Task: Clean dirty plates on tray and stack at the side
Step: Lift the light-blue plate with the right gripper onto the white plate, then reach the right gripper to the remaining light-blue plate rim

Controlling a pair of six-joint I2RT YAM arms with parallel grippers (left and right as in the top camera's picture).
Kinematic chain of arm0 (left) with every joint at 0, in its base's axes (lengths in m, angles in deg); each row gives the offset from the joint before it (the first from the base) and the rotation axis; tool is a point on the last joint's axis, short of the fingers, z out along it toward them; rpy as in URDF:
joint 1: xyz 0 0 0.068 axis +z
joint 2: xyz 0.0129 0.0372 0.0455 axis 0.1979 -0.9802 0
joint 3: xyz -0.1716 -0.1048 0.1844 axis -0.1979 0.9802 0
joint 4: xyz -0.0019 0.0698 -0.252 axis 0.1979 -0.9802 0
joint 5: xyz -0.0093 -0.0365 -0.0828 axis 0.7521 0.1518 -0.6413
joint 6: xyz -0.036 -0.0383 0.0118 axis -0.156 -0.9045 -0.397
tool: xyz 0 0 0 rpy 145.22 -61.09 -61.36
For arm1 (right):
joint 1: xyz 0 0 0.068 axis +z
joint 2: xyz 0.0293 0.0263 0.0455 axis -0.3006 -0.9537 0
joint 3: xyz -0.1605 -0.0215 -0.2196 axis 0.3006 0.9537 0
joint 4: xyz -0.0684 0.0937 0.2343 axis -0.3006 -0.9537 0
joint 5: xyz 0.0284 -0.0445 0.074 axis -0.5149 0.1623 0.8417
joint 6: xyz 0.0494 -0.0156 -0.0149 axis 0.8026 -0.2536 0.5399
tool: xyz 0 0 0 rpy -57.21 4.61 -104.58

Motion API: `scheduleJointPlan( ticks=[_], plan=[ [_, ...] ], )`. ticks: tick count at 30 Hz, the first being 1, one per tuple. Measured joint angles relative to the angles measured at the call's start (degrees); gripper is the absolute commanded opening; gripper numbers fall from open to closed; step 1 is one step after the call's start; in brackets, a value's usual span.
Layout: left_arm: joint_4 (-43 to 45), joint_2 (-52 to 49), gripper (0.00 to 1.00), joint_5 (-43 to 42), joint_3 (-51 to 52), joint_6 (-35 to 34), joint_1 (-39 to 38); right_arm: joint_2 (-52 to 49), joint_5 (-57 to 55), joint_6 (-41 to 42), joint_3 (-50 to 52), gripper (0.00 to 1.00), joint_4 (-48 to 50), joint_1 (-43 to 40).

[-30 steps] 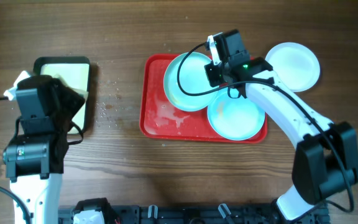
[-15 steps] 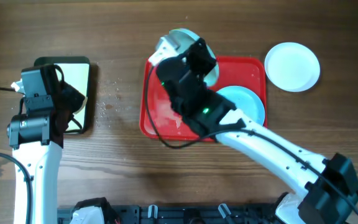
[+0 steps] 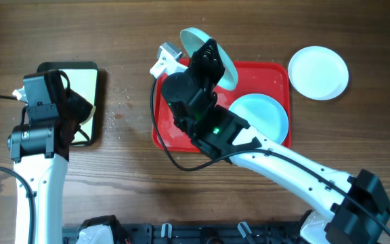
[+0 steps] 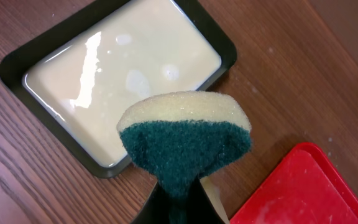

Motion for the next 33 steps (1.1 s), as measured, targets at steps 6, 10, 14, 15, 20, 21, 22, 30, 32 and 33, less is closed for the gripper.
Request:
scheduleJointPlan(
  ticks=[6, 10, 14, 15, 20, 21, 22, 30, 32, 33],
  plan=[
    [-0.24, 0.0, 0.04, -0.02, 0.0, 0.0, 0.0, 0.09, 28.85, 35.34, -0.24, 0.04, -24.85, -11.8],
    [-0.22, -0.02, 0.04, 0.0, 0.0, 0.0, 0.0, 0.11, 44.83, 54.55, -0.24, 0.04, -28.02, -30.45],
    [-0.42, -0.02, 0.04, -0.04, 0.0, 0.0, 0.0, 0.09, 59.67, 69.13, -0.24, 0.04, -29.46, -55.56],
    [-0.42, -0.02, 0.04, -0.04, 0.0, 0.0, 0.0, 0.09, 61.33, 71.41, -0.24, 0.04, -30.14, -60.46],
    [-0.39, -0.02, 0.04, -0.04, 0.0, 0.0, 0.0, -1.7, 64.11, 75.54, -0.24, 0.04, -30.4, -73.88],
    [-0.42, -0.02, 0.04, -0.02, 0.0, 0.0, 0.0, -2.84, 64.08, 75.65, -0.24, 0.04, -30.27, -74.49],
    [-0.42, -0.02, 0.04, -0.02, 0.0, 0.0, 0.0, -4.7, 64.04, 75.67, -0.24, 0.15, -29.99, -75.12],
    [-0.37, -0.02, 0.04, -0.02, 0.0, 0.0, 0.0, -12.44, 66.95, 70.16, -0.24, 0.68, -27.89, -75.47],
    [-0.2, -0.02, 0.04, -0.04, 0.0, 0.0, 0.0, -11.23, 70.82, 70.03, -0.22, 0.61, -30.1, -75.41],
    [-0.2, -0.02, 0.04, -0.04, 0.0, 0.0, 0.0, -10.03, 73.48, 70.05, -0.22, 0.55, -31.3, -75.23]
  ],
)
